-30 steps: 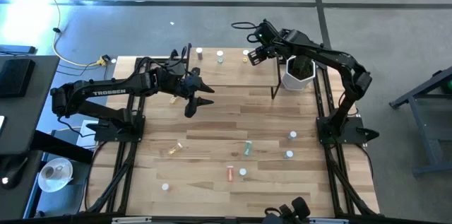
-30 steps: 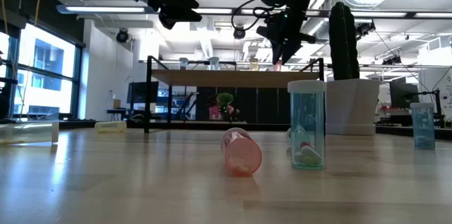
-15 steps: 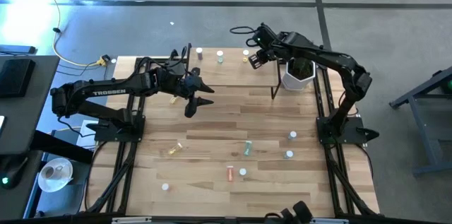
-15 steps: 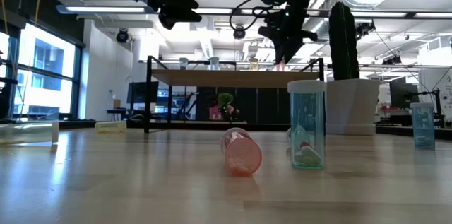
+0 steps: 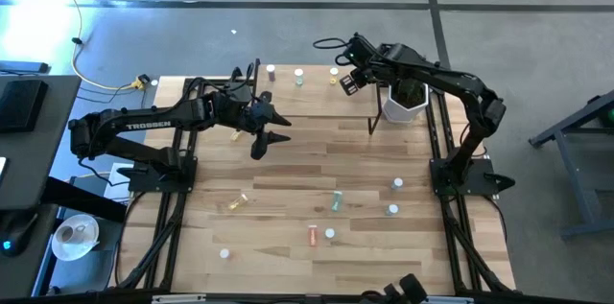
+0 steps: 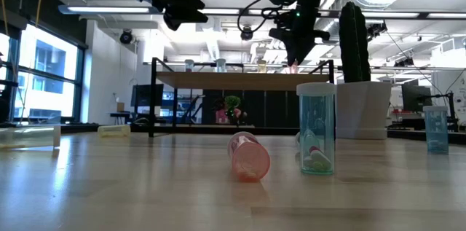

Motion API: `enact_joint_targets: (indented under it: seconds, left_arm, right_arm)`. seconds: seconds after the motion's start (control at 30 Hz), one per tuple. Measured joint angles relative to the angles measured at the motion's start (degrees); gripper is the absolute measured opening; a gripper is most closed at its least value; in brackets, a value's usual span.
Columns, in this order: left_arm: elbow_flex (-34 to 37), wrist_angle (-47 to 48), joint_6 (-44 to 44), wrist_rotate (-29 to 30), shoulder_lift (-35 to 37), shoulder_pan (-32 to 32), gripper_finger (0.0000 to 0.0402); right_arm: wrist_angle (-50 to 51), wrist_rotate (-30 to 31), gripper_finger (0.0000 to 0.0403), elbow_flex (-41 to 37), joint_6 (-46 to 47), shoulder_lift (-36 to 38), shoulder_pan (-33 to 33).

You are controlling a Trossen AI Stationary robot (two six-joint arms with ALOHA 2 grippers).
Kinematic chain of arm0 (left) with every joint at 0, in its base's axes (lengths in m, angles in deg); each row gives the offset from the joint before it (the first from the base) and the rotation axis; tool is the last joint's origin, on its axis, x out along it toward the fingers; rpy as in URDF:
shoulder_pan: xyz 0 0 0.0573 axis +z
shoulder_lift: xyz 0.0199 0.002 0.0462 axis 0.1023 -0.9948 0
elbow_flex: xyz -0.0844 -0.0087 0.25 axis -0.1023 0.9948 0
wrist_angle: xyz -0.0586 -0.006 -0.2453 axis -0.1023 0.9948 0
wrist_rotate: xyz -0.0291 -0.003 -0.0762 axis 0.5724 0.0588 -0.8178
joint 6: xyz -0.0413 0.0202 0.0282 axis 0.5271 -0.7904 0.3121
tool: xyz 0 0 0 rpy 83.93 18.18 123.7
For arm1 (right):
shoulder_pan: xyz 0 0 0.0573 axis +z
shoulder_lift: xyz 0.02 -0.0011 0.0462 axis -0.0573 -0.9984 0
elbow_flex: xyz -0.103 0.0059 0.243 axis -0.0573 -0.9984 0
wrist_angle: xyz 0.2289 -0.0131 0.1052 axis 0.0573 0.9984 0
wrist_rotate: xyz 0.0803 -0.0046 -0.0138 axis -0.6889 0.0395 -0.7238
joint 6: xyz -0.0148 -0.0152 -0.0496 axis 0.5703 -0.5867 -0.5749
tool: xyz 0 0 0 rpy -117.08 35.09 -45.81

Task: Pick and place medicine bottles onto shelf by color
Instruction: Adjust the pink pill bottle on the shelf

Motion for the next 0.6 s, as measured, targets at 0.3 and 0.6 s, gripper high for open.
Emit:
enact_joint_targets:
  seconds: [0.3, 0.6]
  left_arm:
    - [0.0, 0.0, 0.0, 0.0, 0.0, 0.0, 0.0204]
    - [0.0, 0.0, 0.0, 0.0, 0.0, 0.0, 0.0204]
  right_arm:
    - [-0.1, -1.03, 0.0122, 0.0, 0.47, 0.0, 0.0]
    - [-0.01, -0.06, 0.0158, 0.0, -0.02, -0.09, 0.0]
